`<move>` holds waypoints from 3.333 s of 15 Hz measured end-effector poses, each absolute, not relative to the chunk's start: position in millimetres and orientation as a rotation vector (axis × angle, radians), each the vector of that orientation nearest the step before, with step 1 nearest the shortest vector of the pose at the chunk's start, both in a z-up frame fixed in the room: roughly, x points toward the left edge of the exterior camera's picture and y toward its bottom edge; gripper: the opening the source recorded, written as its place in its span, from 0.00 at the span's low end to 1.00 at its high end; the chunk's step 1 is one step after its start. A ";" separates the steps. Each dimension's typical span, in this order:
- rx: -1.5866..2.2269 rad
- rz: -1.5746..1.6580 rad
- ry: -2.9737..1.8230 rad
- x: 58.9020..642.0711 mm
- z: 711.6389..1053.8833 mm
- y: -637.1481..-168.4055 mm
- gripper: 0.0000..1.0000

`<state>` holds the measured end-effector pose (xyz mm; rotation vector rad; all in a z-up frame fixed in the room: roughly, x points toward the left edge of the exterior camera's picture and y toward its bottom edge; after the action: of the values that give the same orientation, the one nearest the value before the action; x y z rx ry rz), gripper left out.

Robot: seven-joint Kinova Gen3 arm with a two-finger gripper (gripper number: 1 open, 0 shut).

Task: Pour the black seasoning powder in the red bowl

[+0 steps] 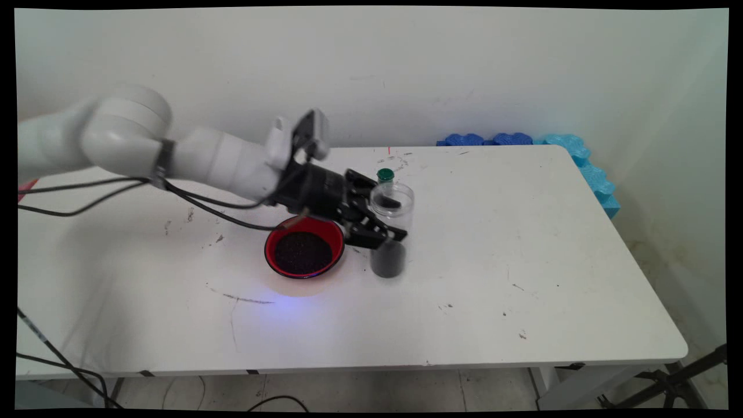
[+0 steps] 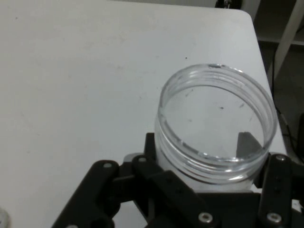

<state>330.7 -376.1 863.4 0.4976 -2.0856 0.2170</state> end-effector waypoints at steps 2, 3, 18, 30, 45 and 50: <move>0.509 0.217 -2.091 344.9 884.5 -366.7 0.00; 0.516 0.215 -2.094 352.4 895.1 -361.6 0.00; 0.642 0.130 -2.216 439.7 1005.2 -305.3 0.00; 0.732 0.073 -2.250 466.3 1031.1 -300.1 0.00; 1.029 -0.191 -2.148 481.5 990.3 -302.4 0.00; 1.181 -0.298 -2.071 480.5 971.2 -305.5 0.00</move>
<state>480.5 -305.5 971.2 1.1814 -2.0712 -0.2983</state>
